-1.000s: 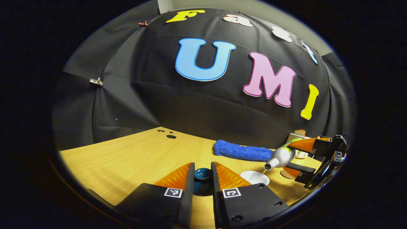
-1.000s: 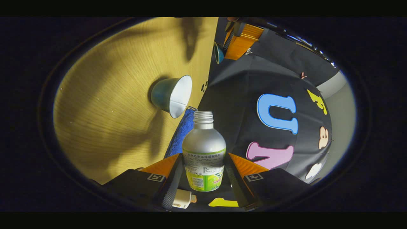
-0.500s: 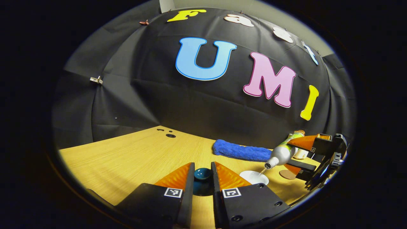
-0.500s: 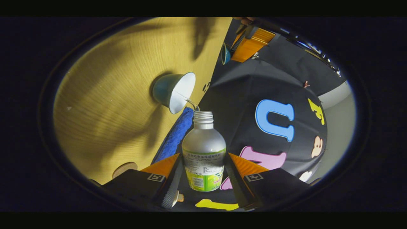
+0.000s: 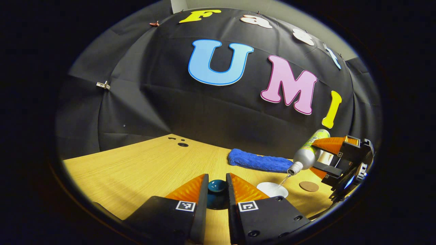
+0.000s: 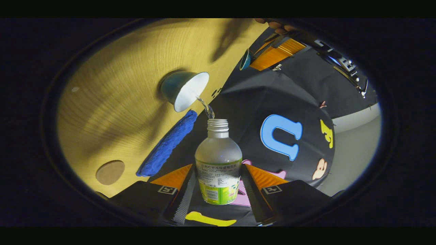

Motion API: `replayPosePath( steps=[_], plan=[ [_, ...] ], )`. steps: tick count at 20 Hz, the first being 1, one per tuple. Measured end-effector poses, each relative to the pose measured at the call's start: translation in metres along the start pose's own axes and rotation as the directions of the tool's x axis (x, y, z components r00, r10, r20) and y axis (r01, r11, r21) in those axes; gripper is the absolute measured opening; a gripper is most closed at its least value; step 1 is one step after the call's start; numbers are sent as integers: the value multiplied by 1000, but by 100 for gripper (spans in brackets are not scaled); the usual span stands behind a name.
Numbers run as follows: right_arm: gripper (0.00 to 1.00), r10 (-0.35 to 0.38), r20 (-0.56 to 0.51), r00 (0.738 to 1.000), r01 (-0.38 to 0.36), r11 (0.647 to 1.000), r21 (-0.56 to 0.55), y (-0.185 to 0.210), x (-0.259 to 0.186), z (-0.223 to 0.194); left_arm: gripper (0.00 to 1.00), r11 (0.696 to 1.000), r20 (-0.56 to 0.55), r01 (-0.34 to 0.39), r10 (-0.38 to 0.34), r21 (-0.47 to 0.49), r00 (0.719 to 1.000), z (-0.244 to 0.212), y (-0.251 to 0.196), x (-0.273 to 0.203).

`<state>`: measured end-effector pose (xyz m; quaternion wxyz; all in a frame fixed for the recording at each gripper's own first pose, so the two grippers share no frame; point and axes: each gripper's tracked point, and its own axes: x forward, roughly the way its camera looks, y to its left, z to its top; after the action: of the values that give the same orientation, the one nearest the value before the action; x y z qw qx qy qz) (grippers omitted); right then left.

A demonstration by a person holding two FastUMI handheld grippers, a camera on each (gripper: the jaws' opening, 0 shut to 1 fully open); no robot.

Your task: Open the teacup lid with one hand, grasp the water bottle and pour water into the teacup with the other hand; after pouring, place the water bottle on the coaster and then close the teacup lid.

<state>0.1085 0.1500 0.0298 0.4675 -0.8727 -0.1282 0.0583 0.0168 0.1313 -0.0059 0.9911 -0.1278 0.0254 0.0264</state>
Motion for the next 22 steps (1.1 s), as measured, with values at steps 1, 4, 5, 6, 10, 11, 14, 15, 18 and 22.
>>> replayPosePath(
  steps=[1, 4, 5, 6, 10, 11, 14, 15, 18, 22],
  plan=[
    [75, -10, 5, 1000, 11, 1000, -14, -1, -1, 1, 31, 1000, 0, 1, -1, -2, 1000, 0, 0, 1],
    [76, -39, 13, 999, 39, 998, -57, -15, -4, -3, 31, 1000, 1, -2, 2, -3, 1000, 1, 1, -1],
    [76, -46, 15, 999, 47, 997, -68, -18, -2, -4, 31, 1000, 2, -4, 4, -2, 1000, 0, 2, 0],
    [76, -49, 17, 999, 50, 996, -75, -18, -2, -5, 31, 1000, 3, -5, 5, -2, 1000, 2, 2, -1],
    [75, -59, 27, 998, 61, 993, -100, -20, -5, -3, 31, 1000, 0, -1, 1, -4, 1000, 1, 1, -1],
    [76, -61, 32, 998, 64, 993, -102, -21, -6, -3, 31, 1000, -3, 2, -2, -6, 1000, -1, 0, 0],
    [76, -64, 44, 997, 69, 992, -109, -22, -5, 2, 31, 1000, -4, 1, -1, -4, 1000, 0, 0, -1],
    [75, -64, 48, 997, 69, 991, -112, -23, -5, 4, 31, 1000, -3, 0, 0, -5, 1000, 0, 1, -1],
    [75, -61, 54, 997, 68, 990, -120, -22, -5, 6, 31, 1000, -4, -1, 1, -5, 1000, 0, 0, 0],
    [75, -57, 58, 997, 64, 991, -120, -21, -8, 7, 31, 1000, -3, 1, -1, -6, 1000, 0, 1, -1]
  ],
)
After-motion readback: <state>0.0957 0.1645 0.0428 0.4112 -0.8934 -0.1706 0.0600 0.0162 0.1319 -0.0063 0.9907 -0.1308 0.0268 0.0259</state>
